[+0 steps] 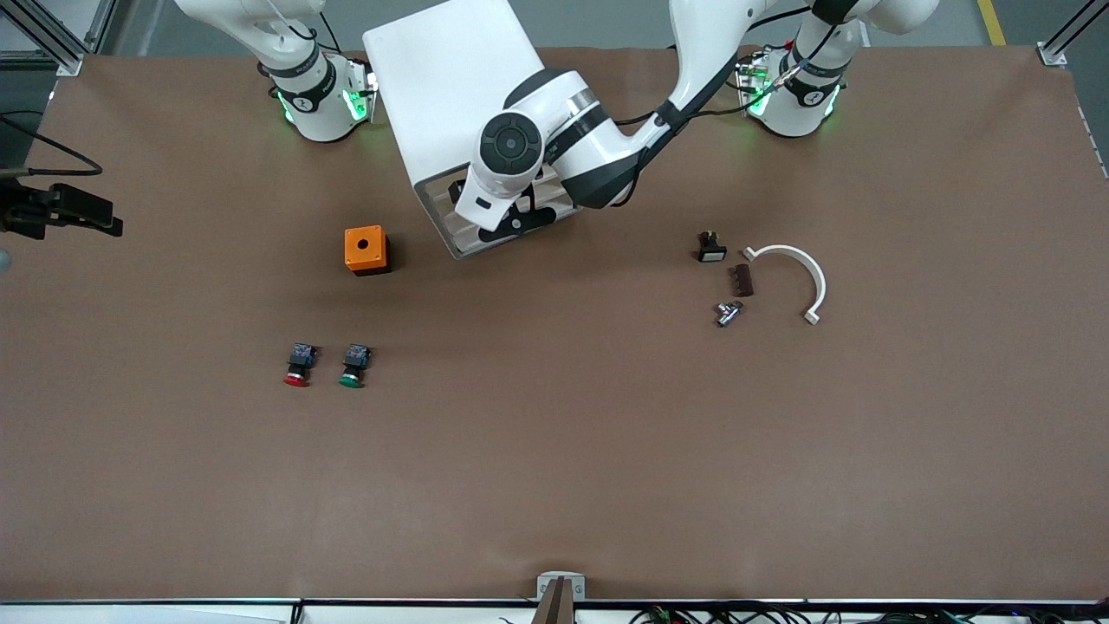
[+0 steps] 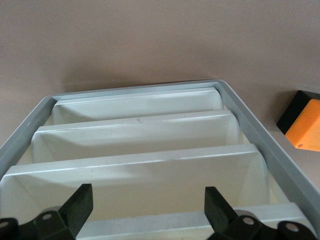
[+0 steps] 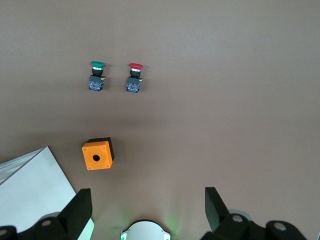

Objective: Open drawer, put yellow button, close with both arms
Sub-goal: 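Push the drawer shut with the left gripper while the right gripper withdraws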

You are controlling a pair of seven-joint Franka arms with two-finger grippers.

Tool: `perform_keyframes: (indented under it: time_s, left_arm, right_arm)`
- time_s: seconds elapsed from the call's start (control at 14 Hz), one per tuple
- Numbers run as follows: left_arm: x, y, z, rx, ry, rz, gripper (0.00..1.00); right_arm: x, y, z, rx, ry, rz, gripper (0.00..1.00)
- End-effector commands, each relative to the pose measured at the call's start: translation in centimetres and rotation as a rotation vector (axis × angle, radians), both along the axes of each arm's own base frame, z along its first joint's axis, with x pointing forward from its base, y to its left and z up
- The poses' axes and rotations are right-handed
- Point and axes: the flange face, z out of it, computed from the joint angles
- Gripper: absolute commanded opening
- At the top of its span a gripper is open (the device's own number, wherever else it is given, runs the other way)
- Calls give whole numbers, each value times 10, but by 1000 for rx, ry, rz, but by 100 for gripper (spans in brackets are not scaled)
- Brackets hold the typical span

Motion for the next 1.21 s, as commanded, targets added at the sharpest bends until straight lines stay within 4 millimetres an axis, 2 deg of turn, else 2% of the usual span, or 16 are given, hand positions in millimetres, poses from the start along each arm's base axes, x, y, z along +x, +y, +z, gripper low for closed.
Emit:
perform_keyframes:
  time_s: [0.0,0.36,0.57,0.71,0.79,0.93,1.14]
  left_arm:
    - [-19,-9,0,-10,37,-10,100]
    - [-18,-8,2,-12,35,-7,100]
    - [-7,-2,6,-16,30,10,100]
    - [18,14,17,-25,15,52,100]
    - [31,23,23,-32,8,73,100]
    - [60,46,40,-48,-13,125,100]
    - [110,92,63,-66,-45,221,100]
  right_arm:
    - [-3,1,6,5,4,-2,100]
    - [-34,-3,9,21,-29,-16,100]
    - [-55,1,29,20,-65,-57,100]
    - [-70,9,50,21,-99,-58,100]
    - [-70,10,51,20,-103,-55,100]
    - [-72,6,44,24,-94,-66,100]
    - [-70,5,35,29,-103,-69,100]
